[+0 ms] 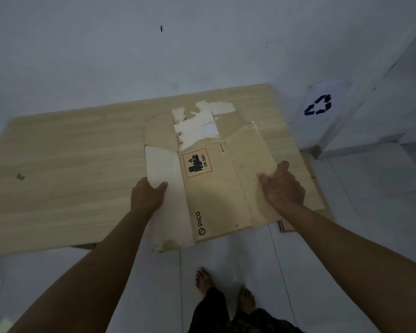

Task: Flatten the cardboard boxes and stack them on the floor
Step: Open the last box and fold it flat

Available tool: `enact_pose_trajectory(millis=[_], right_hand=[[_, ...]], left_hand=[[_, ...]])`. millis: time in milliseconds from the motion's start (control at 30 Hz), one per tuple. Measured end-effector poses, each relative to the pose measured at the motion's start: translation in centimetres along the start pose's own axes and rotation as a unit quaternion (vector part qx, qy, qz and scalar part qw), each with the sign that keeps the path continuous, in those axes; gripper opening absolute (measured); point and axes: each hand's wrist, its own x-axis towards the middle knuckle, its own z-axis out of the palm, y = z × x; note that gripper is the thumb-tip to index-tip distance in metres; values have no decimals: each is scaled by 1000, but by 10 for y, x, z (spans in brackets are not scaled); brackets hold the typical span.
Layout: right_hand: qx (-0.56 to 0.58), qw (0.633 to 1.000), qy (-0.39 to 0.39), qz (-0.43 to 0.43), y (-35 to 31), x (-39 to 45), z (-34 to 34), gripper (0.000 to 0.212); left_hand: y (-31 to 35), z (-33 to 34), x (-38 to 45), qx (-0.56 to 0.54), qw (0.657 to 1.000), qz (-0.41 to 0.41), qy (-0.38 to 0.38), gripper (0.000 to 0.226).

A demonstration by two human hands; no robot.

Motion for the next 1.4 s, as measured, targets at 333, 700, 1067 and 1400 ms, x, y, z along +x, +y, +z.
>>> enact_pose_trajectory(millis=[333, 700, 1067, 1400], right_hand=[[-54, 994, -74, 55, 26, 36, 53, 66], [33, 995, -76, 47, -58, 140, 66, 82], [117, 976, -73, 168, -82, 174, 70, 87], [123, 977, -104, 139, -85, 182, 62, 100]], left_hand=[[-31, 54, 27, 53, 993, -105, 7, 77], [28, 62, 128, -34, 988, -143, 55, 86], [31, 44, 166, -120, 971, -197, 59, 98], [53, 29, 174, -80, 994, -67, 32, 63]])
